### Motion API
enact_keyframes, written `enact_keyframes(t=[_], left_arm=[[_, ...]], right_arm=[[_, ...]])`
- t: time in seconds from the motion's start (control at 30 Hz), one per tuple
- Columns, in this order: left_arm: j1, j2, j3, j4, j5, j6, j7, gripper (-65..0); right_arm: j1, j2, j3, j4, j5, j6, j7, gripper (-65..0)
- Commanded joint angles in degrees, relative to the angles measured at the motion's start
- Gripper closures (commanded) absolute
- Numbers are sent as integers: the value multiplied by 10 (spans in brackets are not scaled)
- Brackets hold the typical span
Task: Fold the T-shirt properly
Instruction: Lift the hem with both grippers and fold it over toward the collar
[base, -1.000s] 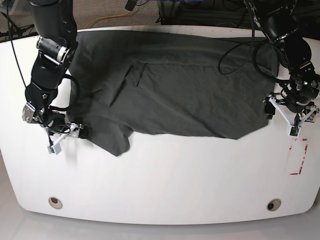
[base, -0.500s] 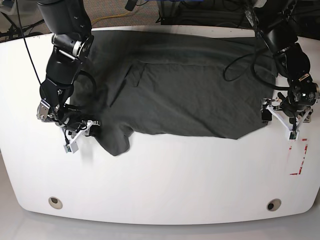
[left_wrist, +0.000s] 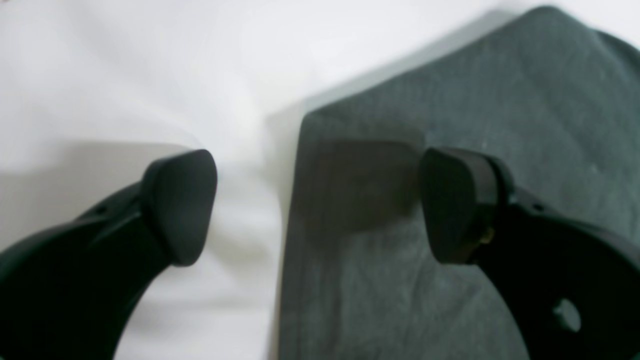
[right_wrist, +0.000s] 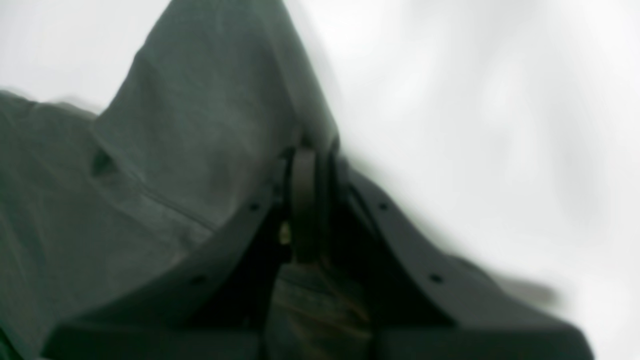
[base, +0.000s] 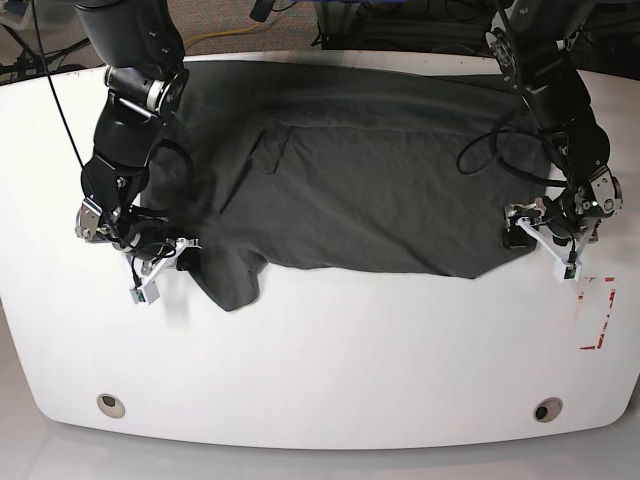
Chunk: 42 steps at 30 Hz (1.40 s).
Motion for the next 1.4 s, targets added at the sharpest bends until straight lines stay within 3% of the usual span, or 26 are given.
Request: enact_keyframes(t=[0.0,0.27,0.33,0.63,0.8,0.93,1.07,1.37], left_arm=[[-23,-8,14,7,-7,-4,-8,-612],[-41,-6,34,-33,-8,-4,-9,-604],[-51,-6,34,-54,-8,-4,-9,-544],[-54,-7,33,-64,-4,-3,-40,-4],[-54,-10,33,-61,-7,-8,-39,0],[-54,-12,32,-58,-7,-40,-39,0],[-34,-12,31,17,-6,-65,-36,0],[7,-7,32,146,-7,-68,10,0]], right_arm=[[8,5,-1,5,-10,-1,-14,-33],[9,3,-1,5,-10,-1,-14,-32],[9,3,-1,5,-10,-1,-14,-30],[17,5,-1,23,-10,-1,-14,0],[16,5,-1,73,-10,-1,-44,0],[15,5,-1,136,-10,-1,-82,0],[2,6,0,203,-8,-1,-125,0],[-23,5,1,339,-7,-1,-197,0]])
